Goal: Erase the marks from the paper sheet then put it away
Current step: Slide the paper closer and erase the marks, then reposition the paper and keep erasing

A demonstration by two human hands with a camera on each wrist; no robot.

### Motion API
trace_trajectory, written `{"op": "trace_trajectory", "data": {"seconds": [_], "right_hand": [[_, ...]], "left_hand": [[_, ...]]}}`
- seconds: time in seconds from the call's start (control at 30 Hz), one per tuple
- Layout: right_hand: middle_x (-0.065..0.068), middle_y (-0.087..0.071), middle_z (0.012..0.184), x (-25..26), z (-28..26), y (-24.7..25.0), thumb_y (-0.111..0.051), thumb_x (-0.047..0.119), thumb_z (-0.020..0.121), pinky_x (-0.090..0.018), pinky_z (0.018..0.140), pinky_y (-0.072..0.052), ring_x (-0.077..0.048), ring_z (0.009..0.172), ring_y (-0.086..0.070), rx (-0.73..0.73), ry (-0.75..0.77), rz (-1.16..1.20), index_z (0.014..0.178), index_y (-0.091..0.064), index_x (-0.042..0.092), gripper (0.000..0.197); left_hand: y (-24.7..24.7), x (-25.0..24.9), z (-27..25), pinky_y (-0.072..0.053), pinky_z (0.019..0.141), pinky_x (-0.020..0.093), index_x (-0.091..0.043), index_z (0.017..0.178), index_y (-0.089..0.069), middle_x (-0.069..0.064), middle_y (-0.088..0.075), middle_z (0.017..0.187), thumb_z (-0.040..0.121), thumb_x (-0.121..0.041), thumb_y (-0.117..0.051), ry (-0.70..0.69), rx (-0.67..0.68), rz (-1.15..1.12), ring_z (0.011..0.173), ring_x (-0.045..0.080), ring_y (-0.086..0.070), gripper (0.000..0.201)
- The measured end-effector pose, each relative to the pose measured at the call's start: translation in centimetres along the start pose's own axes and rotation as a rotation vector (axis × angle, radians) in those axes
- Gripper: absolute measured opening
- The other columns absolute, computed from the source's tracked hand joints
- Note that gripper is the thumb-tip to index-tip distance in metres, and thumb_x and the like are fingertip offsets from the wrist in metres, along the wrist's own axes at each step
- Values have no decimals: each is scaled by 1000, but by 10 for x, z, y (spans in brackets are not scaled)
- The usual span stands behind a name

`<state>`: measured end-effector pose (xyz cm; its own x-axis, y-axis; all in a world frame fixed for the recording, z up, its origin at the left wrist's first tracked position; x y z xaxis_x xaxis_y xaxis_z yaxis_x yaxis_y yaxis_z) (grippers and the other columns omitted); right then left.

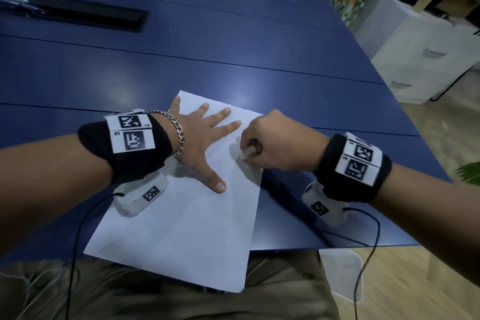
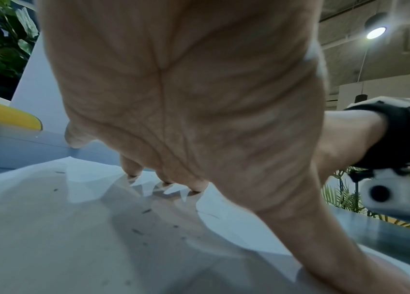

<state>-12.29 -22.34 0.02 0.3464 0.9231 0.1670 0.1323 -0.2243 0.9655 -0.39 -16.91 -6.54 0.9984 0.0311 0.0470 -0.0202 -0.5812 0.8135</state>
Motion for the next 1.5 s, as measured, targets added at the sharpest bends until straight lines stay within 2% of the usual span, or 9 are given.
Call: {"op": "trace_trajectory", "data": {"seconds": [0.23,0.37,0.47,0.6,0.73,0.87,1.13,1.33,1.5], "right_hand": [[13,-74,81,-29,-22,21,-75,27,84,-26,74,-56,-2,73,-67,-139,-68,148,96,-79,26,13],[16,-77,86,-55,-49,37,-82,30,86,-26,78,-59,1,79,-72,-200,-157,304,97,-79,30,11],[18,-77,87,-57,-59,38,-83,28,87,-24,77,-58,0,80,-73,-178,-154,380,95,-78,33,10],[19,-76,88,-50,-53,35,-83,26,85,-23,77,-58,-1,80,-73,-172,-123,412,94,-79,33,12],[19,-71,91,-39,-38,30,-82,34,84,-21,77,-57,3,82,-70,-121,-56,306,100,-78,36,16],[19,-69,90,-31,-20,23,-77,33,87,-19,76,-55,4,80,-69,-85,-27,219,103,-77,33,15],[12,-66,92,-27,-7,1,-72,32,90,-30,78,-57,-4,81,-62,-39,19,102,103,-76,28,14],[11,-68,88,-18,-6,3,-71,31,86,-30,75,-57,-4,78,-65,-15,28,85,99,-76,28,14],[8,-73,89,-10,9,4,-70,27,88,-30,77,-56,-8,78,-67,-87,53,111,101,-77,25,15]], "left_hand": [[38,17,-15,7,126,62,-51,152,33,-12,33,168,58,-106,-41,-101,-213,-183,158,28,21,132],[68,85,-64,-6,130,43,-58,155,20,-21,17,170,71,-98,-38,-58,-373,-427,159,8,9,110],[52,126,-83,-21,124,32,-56,160,3,-24,4,170,68,-98,-34,49,-344,-360,154,5,-24,108],[16,132,-81,-17,127,35,-49,163,-15,-16,-8,173,63,-101,-27,90,-255,-300,158,10,-20,112],[16,81,-84,-31,113,24,-39,160,-33,-14,-41,154,80,-91,-44,-27,-329,-308,140,5,-39,97],[-1,15,-78,-32,120,37,-44,164,-13,-11,-26,164,68,-103,-38,-54,-225,-199,148,14,-32,115],[-12,17,-49,4,126,61,-54,156,22,-8,27,170,59,-99,-61,-45,-42,-19,160,29,14,136],[2,3,-32,8,126,60,-55,158,18,-11,31,168,67,-98,-54,-101,-35,-111,159,30,20,124],[-9,-6,-19,4,123,69,-53,155,26,-9,34,168,52,-106,-54,-60,-58,-75,157,37,23,140]]}}
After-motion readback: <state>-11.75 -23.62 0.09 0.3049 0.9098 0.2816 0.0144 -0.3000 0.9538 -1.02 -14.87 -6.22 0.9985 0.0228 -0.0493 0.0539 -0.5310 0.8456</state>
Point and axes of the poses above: each hand's wrist, its own z-axis towards the middle knuckle, its own y-axis out of the back of the hand, x = y × z, the point moved 8 cm from there along z, towards the middle knuckle
